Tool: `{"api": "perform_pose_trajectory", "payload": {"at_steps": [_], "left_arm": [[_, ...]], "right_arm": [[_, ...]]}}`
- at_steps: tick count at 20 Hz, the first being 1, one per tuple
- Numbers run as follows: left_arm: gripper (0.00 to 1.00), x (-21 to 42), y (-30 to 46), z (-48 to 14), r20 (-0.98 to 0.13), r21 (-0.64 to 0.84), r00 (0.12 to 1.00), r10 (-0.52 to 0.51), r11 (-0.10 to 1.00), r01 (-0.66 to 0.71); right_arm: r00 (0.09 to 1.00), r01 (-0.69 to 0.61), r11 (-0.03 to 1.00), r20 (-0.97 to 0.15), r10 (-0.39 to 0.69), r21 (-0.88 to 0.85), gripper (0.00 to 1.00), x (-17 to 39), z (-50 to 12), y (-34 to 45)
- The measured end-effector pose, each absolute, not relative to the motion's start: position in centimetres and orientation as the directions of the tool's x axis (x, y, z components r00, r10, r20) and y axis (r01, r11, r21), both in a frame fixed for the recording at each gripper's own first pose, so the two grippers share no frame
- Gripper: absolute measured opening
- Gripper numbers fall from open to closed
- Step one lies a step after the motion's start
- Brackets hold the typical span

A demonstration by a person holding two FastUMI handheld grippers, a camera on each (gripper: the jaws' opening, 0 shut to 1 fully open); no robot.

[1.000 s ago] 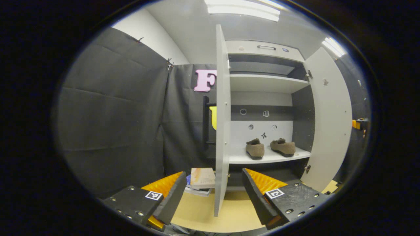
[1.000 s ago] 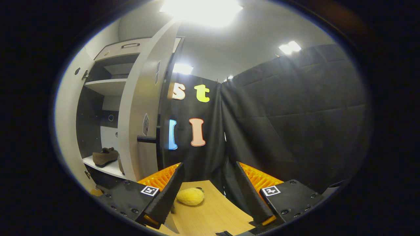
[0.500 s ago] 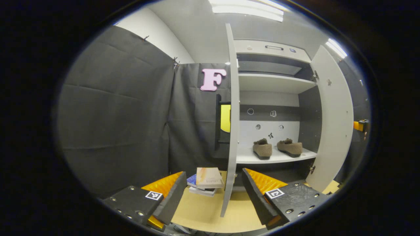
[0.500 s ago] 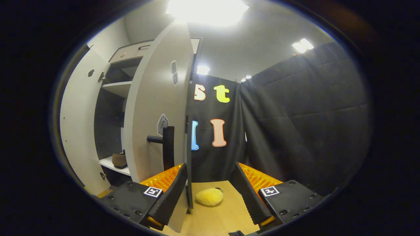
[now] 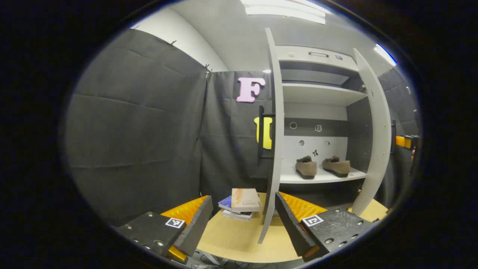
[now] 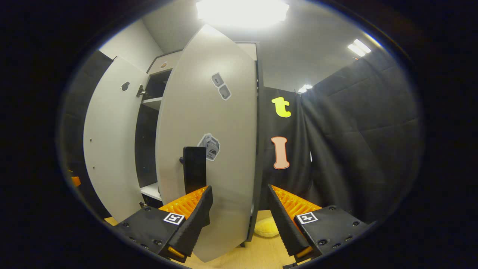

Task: Grab one shoe with the right hand and put it into the shoe cabinet, grab the other shoe with the left hand and put it into the shoe cabinet; then close the right door with the right hand and the left door with the left hand.

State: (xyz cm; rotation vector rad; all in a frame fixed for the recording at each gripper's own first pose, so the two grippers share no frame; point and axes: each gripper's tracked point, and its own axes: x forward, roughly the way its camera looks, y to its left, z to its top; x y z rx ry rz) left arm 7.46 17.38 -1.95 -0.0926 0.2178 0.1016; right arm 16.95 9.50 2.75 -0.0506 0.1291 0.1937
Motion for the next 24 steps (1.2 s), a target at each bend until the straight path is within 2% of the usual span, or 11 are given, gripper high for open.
{"api": "perform_pose_trajectory", "payload": {"at_steps": [2,5,7,11,12,13,18,22,23,24], "left_arm": [[1.00,6.5,18.3,-2.0,-0.225,-0.076,0.968,0.109,0.989,-0.129],[1.00,6.1,19.2,-2.3,-0.234,-0.072,0.962,0.138,0.985,-0.159],[1.00,5.9,19.6,-2.5,-0.237,-0.075,0.959,0.153,0.982,-0.175],[1.00,6.8,19.8,-2.6,-0.240,-0.074,0.956,0.171,0.978,-0.193],[1.00,7.3,19.9,-2.4,-0.240,-0.073,0.955,0.174,0.978,-0.197],[1.00,8.1,20.0,-2.2,-0.237,-0.076,0.956,0.175,0.977,-0.197],[1.00,13.5,22.3,1.3,-0.166,-0.062,0.962,0.215,0.972,-0.228],[1.00,18.2,23.5,3.7,-0.113,-0.082,0.968,0.224,0.969,-0.233],[1.00,19.1,23.9,4.0,-0.109,-0.077,0.967,0.229,0.968,-0.238],[1.00,19.9,24.0,4.2,-0.110,-0.074,0.967,0.231,0.968,-0.239]], "right_arm": [[0.963,-0.241,0.970,-0.133,0.234,-0.039,0.90,17.6,2.5,11.5],[0.946,-0.298,0.954,-0.142,0.291,-0.030,0.93,18.8,1.8,14.5],[0.944,-0.307,0.951,-0.134,0.301,-0.033,0.90,19.6,1.7,15.5],[0.938,-0.324,0.946,-0.126,0.322,0.004,0.91,20.0,1.4,15.6],[0.944,-0.307,0.952,-0.127,0.306,0.011,0.91,20.1,1.2,15.0],[0.950,-0.286,0.958,-0.121,0.286,0.016,0.98,19.9,1.2,13.9],[0.974,-0.194,0.980,-0.115,0.196,0.033,0.98,18.9,0.4,8.3],[0.971,-0.151,0.987,-0.180,0.158,0.049,0.97,18.0,-2.5,5.1],[0.969,-0.141,0.989,-0.198,0.149,0.054,0.94,17.9,-3.2,4.4],[0.966,-0.135,0.989,-0.216,0.145,0.060,0.96,17.6,-3.8,3.8]]}}
